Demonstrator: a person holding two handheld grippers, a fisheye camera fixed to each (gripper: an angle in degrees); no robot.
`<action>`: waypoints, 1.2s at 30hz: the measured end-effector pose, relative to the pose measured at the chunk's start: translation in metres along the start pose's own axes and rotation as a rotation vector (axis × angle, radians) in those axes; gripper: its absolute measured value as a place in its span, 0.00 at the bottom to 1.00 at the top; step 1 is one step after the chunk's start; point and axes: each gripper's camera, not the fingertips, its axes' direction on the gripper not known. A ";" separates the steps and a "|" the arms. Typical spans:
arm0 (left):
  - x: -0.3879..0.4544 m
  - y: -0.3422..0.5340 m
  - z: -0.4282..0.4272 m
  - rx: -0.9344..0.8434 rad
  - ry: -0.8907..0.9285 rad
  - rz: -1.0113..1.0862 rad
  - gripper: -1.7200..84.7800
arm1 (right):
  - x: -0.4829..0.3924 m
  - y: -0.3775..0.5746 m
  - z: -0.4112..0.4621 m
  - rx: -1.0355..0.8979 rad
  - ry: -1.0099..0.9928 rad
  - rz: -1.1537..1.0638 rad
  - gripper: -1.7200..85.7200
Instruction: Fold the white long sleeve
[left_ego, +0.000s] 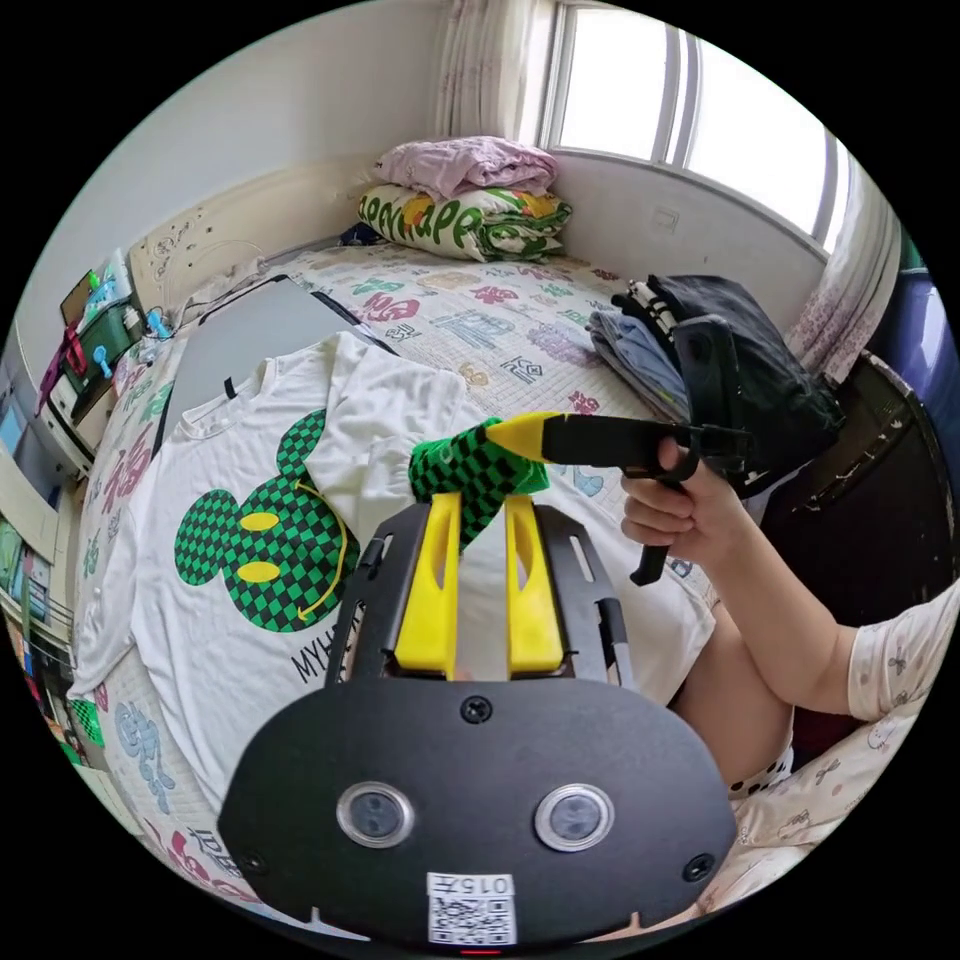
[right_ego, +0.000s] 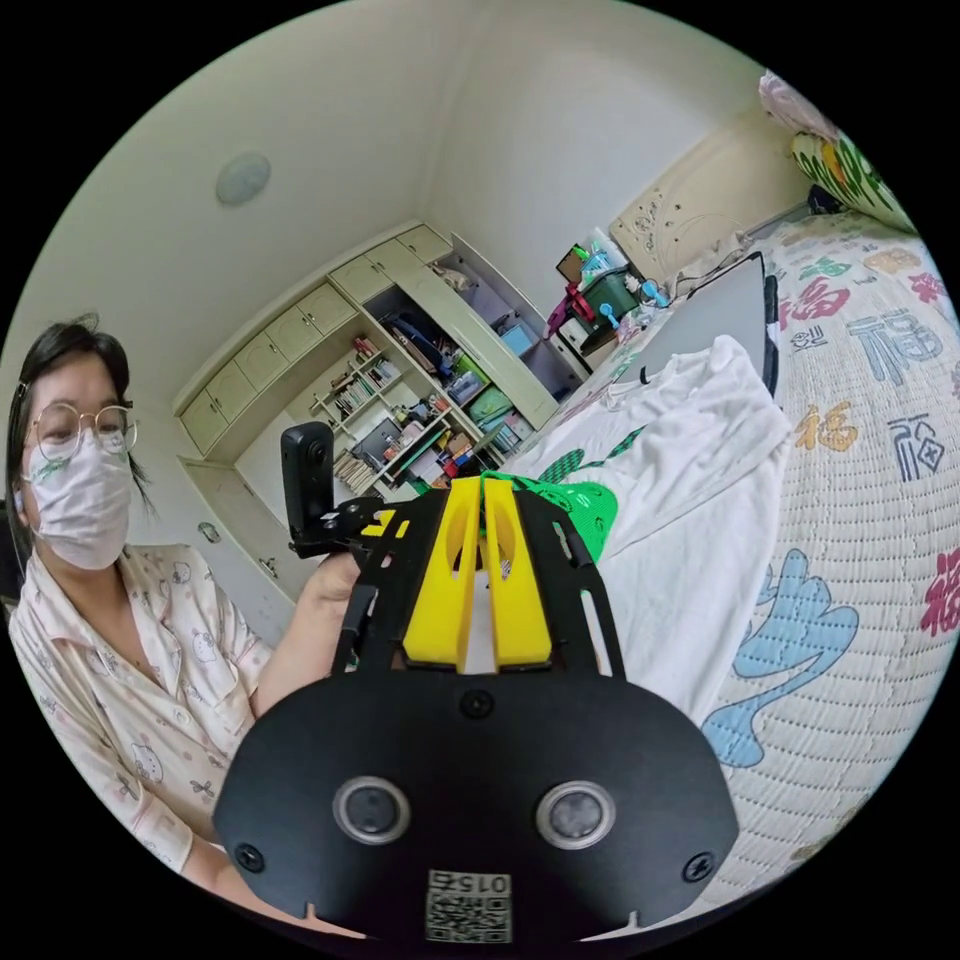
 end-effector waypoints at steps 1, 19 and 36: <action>-0.005 -0.002 -0.006 0.018 0.007 -0.009 0.06 | 0.000 -0.002 -0.006 0.014 -0.014 0.003 0.03; -0.066 0.020 -0.088 0.161 0.045 -0.057 0.08 | -0.013 -0.055 0.005 -0.045 0.163 0.029 0.04; -0.110 0.133 -0.221 0.432 -0.131 -0.185 0.02 | -0.016 -0.103 0.031 0.165 -0.129 -0.024 0.11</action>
